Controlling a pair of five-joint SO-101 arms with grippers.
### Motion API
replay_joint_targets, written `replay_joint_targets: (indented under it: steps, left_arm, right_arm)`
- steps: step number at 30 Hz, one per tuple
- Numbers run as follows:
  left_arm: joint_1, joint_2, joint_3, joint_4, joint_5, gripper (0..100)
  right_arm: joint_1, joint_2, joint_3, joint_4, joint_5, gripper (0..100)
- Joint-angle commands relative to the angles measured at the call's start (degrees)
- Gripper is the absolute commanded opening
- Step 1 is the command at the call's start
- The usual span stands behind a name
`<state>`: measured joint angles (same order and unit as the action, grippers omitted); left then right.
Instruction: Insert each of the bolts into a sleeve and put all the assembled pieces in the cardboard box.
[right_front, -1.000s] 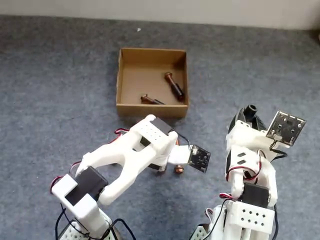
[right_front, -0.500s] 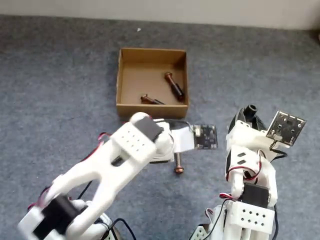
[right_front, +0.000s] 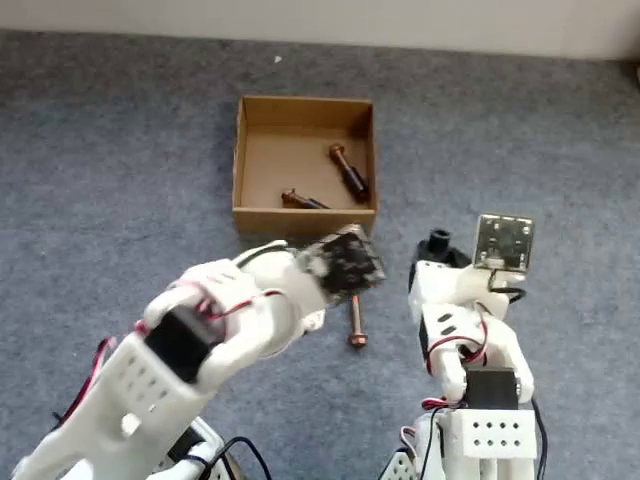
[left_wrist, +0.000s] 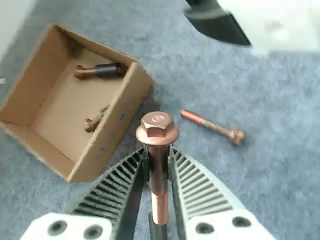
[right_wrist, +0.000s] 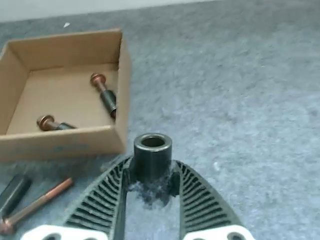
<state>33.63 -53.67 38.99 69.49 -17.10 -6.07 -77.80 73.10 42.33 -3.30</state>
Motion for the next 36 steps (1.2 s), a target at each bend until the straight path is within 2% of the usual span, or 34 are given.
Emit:
replay_joint_targets:
  steps: [1, 6, 11, 16, 21, 28, 36]
  left_arm:
    - [-4.1, -9.1, 2.7, -5.5, 4.9, 1]
    - [-7.5, -19.1, 9.0, -11.5, 12.2, 1]
    - [-9.9, -26.0, 12.0, -16.3, 18.6, 1]
    - [-10.4, -27.7, 12.0, -20.7, 21.3, 1]
    - [-10.2, -27.6, 12.0, -26.2, 24.5, 1]
    - [-0.7, -27.6, 12.9, -28.1, 25.6, 1]
    - [1.3, -27.6, 24.0, -42.1, 25.7, 1]
  right_arm:
    - [-4.2, -1.4, -3.0, 1.5, 0.6, 0.5]
    - [-9.8, -3.4, -2.9, 2.5, 3.0, 0.5]
    - [-17.5, -15.5, -0.2, 4.7, 8.7, 0.5]
    - [-24.0, -26.4, 5.0, 6.0, 11.9, 0.5]
    - [-29.4, -27.0, 7.0, 5.8, 11.9, 0.5]
    - [-33.1, -27.3, 7.5, 1.9, 11.9, 0.5]
    - [-32.9, -27.4, 7.0, 1.4, 11.9, 0.5]
